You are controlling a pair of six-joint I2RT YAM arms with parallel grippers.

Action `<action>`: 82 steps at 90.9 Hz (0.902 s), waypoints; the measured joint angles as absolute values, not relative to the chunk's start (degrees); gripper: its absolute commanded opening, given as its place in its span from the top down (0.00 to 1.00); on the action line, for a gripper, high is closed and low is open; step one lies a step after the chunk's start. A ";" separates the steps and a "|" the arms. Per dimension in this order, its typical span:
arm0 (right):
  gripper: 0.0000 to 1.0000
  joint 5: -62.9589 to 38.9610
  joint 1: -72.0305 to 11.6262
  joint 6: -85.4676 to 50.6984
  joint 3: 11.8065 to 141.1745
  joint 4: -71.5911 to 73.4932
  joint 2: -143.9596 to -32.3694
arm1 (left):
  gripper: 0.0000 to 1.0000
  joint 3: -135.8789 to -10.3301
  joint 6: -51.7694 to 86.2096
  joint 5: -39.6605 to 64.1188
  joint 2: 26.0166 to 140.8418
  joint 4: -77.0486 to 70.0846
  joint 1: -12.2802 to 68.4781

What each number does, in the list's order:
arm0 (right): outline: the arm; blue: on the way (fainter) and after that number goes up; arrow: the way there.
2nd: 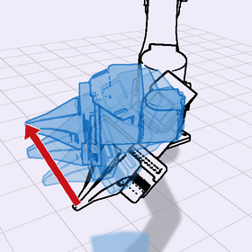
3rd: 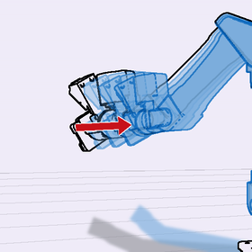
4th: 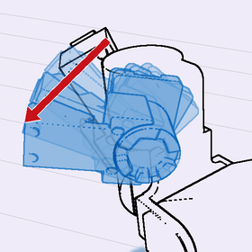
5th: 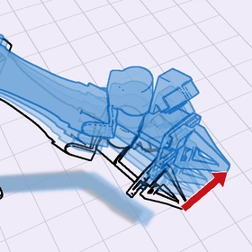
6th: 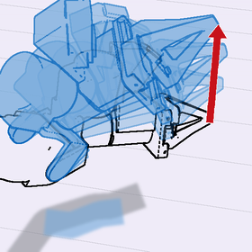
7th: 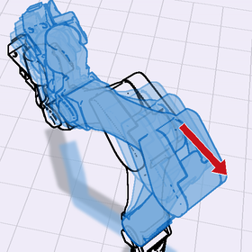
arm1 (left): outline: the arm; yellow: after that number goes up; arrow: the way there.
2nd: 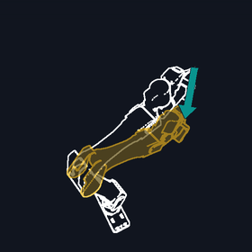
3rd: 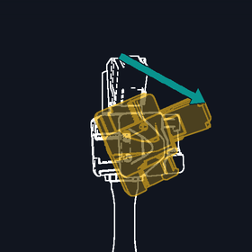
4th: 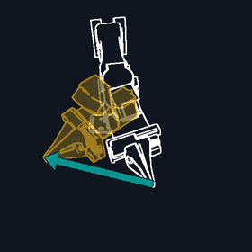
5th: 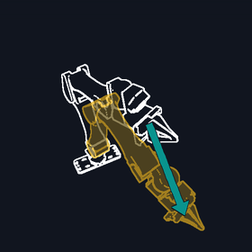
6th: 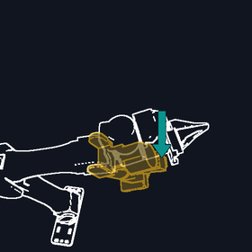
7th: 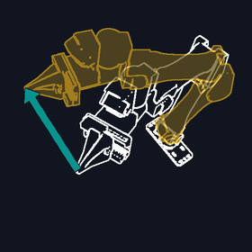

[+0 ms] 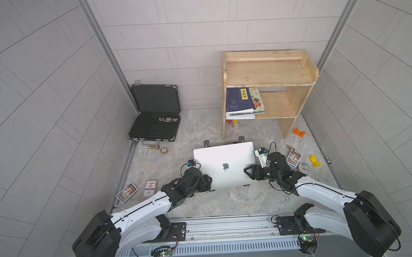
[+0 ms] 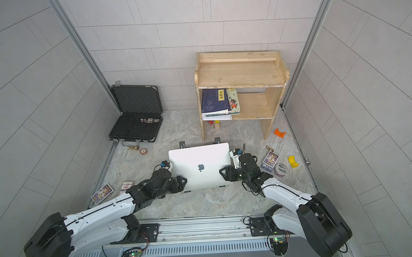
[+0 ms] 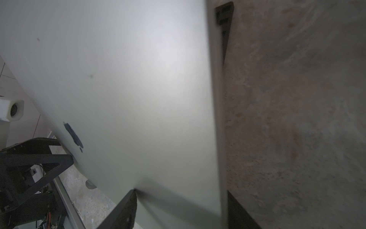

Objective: Close the laptop lid and set it aside
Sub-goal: Pick up the laptop from the computer stand.

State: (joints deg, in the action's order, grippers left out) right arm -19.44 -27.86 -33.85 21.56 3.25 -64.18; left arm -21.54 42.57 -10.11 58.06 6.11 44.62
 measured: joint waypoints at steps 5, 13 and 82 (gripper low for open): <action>0.33 -19.44 -27.83 -33.85 21.78 3.14 -64.18 | 0.23 -21.91 42.52 -10.44 58.06 6.66 44.82; 0.33 -19.33 -27.81 -33.85 22.26 2.94 -64.18 | 0.23 -22.41 41.91 -10.98 58.06 7.38 45.12; 0.41 -19.73 -27.83 -35.38 23.16 -1.91 -57.43 | 0.23 -24.29 41.12 -12.99 54.00 12.25 47.18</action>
